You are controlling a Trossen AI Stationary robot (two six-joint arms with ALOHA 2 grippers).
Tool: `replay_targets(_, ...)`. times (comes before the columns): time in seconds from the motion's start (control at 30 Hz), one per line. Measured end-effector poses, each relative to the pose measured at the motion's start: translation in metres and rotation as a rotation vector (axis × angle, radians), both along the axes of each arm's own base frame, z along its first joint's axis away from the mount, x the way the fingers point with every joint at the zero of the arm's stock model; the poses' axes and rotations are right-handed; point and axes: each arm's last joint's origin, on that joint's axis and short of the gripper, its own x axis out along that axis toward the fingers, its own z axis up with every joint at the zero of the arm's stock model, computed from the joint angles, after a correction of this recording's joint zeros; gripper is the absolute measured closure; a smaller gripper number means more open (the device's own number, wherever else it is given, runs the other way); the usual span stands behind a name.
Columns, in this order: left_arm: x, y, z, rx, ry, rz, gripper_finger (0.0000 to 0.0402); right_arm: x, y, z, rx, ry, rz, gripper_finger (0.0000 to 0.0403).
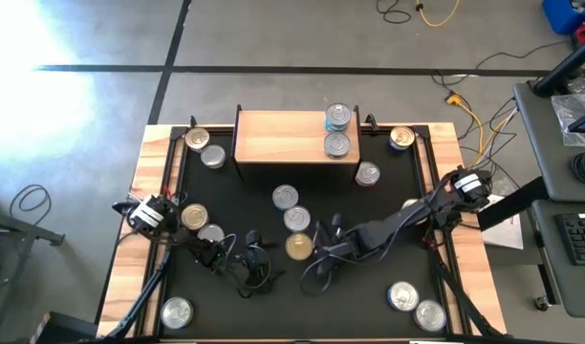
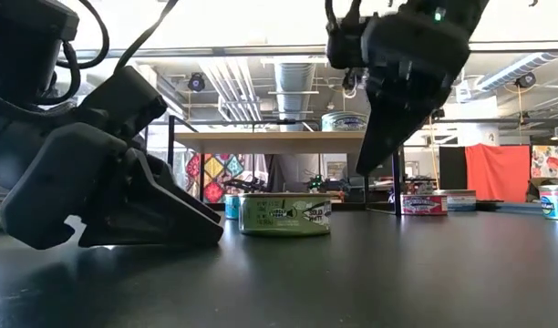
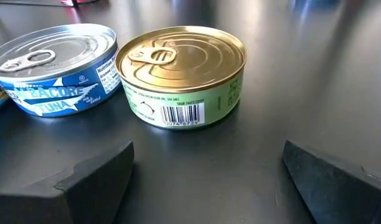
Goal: Stack canned seafood by type on shelf
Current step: Stack the green tuna can on top of the green tuna can on the shelf
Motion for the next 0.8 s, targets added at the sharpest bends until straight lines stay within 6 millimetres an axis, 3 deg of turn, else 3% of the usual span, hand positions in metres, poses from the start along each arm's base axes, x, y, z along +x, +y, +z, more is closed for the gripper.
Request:
replay_targets(0.13, 0.001, 0.000, 0.001, 0.043, -0.007, -0.027, 0.0002, -0.002, -0.012, -0.005, -0.100, 0.007, -0.069, 0.0390)
replay_targets(0.3, 0.003, 0.005, 0.001, 0.060, -0.001, -0.035, 0.0002, 0.001, -0.025, -0.014, -0.069, -0.036, -0.133, 0.0390)
replay_targets(0.5, -0.001, 0.018, 0.000, 0.014, -0.061, -0.041, 0.0001, -0.001, -0.025, -0.023, -0.020, -0.052, -0.105, 0.0390)
replay_targets(0.8, 0.006, 0.015, -0.022, -0.014, -0.155, 0.011, 0.0001, -0.001, -0.025, -0.034, 0.026, -0.160, -0.120, 0.0390)
